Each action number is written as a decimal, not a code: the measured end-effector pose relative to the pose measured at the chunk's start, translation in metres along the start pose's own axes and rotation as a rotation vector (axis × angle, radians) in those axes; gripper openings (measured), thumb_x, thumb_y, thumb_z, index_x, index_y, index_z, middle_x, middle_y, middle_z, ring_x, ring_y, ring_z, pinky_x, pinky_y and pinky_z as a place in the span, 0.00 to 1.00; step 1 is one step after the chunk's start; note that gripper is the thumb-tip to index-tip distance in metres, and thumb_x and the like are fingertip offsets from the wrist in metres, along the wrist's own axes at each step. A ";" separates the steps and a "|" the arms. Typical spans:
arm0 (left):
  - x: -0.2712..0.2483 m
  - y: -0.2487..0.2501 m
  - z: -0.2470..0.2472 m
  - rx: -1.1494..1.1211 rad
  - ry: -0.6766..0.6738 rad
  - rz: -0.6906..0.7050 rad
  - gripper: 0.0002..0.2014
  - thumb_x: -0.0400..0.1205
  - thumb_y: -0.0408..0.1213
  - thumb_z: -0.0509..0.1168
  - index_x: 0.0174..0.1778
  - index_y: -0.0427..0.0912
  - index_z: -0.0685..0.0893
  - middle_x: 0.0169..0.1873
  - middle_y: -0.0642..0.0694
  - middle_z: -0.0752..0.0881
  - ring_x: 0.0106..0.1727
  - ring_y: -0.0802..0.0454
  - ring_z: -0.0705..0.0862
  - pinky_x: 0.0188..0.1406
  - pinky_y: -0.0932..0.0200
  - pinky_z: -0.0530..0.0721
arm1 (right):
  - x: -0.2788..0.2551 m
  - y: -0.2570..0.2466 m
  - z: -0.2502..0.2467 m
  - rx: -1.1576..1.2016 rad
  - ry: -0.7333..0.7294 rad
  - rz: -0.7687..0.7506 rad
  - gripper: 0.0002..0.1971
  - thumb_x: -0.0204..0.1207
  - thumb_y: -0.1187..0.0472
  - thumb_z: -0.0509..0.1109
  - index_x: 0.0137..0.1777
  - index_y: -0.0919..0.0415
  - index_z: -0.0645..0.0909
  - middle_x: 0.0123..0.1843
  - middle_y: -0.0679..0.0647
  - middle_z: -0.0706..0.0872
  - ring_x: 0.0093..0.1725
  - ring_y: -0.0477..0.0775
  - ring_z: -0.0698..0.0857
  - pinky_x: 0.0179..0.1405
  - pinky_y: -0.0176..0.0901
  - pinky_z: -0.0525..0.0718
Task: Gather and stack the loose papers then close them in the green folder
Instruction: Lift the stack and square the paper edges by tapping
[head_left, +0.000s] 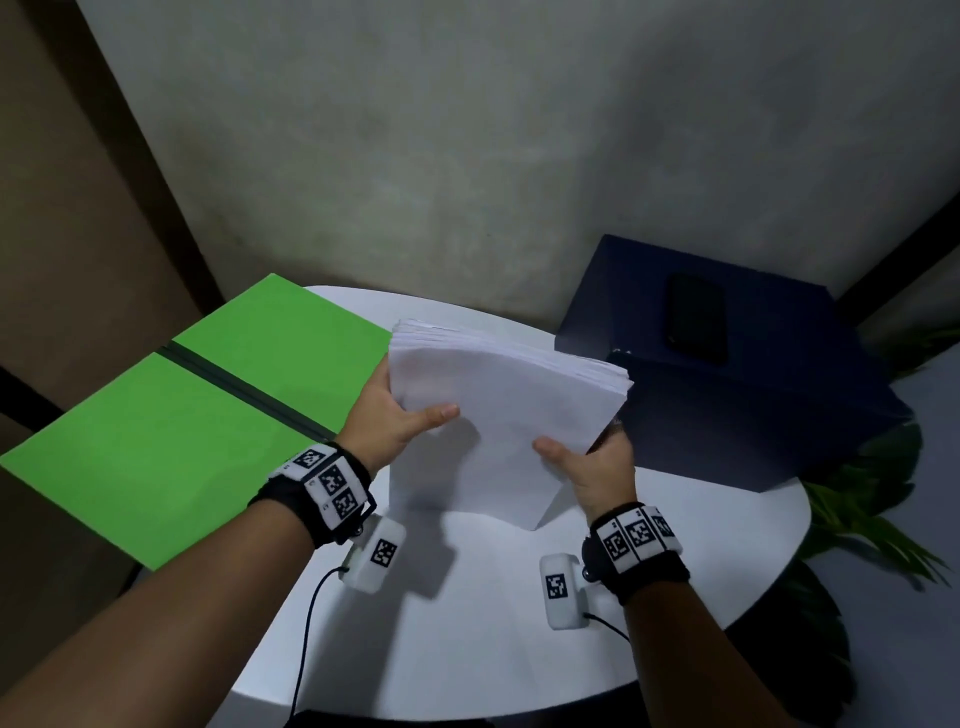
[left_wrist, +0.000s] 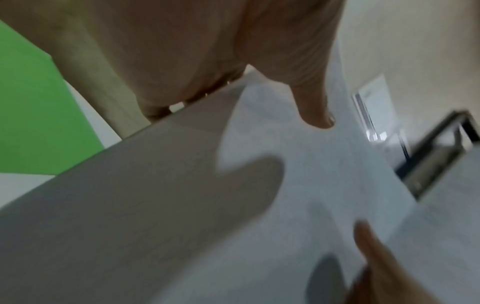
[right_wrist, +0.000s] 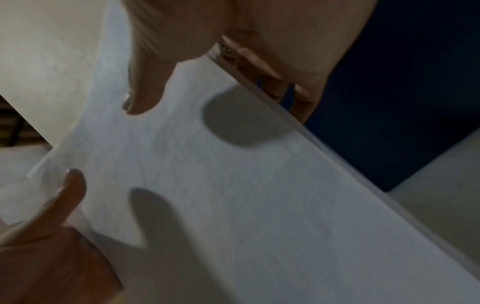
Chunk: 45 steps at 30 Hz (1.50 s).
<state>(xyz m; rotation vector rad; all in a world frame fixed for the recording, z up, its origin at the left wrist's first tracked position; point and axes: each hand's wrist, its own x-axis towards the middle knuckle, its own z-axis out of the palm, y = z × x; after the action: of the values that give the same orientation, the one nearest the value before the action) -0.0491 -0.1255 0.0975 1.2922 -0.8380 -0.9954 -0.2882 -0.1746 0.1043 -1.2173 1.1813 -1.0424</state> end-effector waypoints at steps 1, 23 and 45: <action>-0.001 -0.001 0.002 0.011 -0.004 -0.006 0.42 0.56 0.45 0.85 0.66 0.40 0.79 0.58 0.42 0.89 0.60 0.48 0.88 0.63 0.47 0.85 | -0.001 0.001 0.002 0.000 0.009 0.002 0.24 0.57 0.72 0.86 0.51 0.55 0.84 0.47 0.49 0.92 0.52 0.54 0.92 0.47 0.40 0.89; 0.002 0.078 -0.045 0.548 -0.053 0.340 0.10 0.71 0.43 0.76 0.42 0.41 0.89 0.37 0.46 0.92 0.35 0.57 0.84 0.39 0.55 0.83 | -0.002 -0.019 -0.007 -0.390 0.265 -0.209 0.37 0.54 0.56 0.89 0.63 0.42 0.77 0.61 0.43 0.83 0.62 0.45 0.81 0.64 0.42 0.81; -0.050 -0.035 -0.049 0.178 0.387 0.110 0.10 0.81 0.48 0.65 0.51 0.46 0.82 0.47 0.54 0.86 0.52 0.50 0.85 0.60 0.51 0.81 | -0.027 0.035 -0.013 -0.105 0.394 -0.058 0.07 0.77 0.63 0.73 0.43 0.48 0.86 0.39 0.30 0.87 0.42 0.30 0.83 0.45 0.23 0.77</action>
<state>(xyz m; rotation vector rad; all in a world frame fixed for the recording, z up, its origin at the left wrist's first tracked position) -0.0263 -0.0611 0.0595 1.5127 -0.6983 -0.5660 -0.3054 -0.1463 0.0726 -1.1635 1.5255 -1.3183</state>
